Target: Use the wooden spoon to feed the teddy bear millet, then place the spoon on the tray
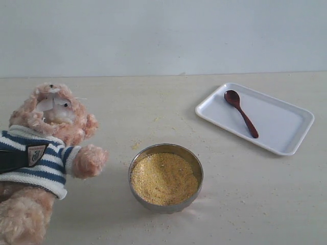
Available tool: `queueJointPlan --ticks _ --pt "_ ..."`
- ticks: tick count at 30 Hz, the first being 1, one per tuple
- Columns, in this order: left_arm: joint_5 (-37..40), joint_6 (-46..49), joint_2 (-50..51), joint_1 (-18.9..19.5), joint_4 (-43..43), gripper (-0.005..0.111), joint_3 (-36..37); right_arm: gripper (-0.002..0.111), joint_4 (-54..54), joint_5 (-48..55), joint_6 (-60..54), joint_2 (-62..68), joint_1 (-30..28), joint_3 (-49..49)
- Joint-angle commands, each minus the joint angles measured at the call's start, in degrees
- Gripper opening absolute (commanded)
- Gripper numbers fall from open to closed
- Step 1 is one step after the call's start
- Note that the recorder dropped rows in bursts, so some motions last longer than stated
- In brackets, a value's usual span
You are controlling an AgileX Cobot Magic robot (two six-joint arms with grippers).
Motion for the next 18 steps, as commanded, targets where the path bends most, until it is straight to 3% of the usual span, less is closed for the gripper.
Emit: queueJointPlan --ticks 1,18 --pt "1.13 0.45 -0.50 0.13 -1.15 0.005 0.32 0.000 -0.36 0.47 -2.03 -0.41 -0.15 0.24" --pt "1.13 0.45 -0.50 0.13 -1.15 0.005 0.32 0.000 -0.12 1.18 -2.59 -0.41 -0.15 0.24"
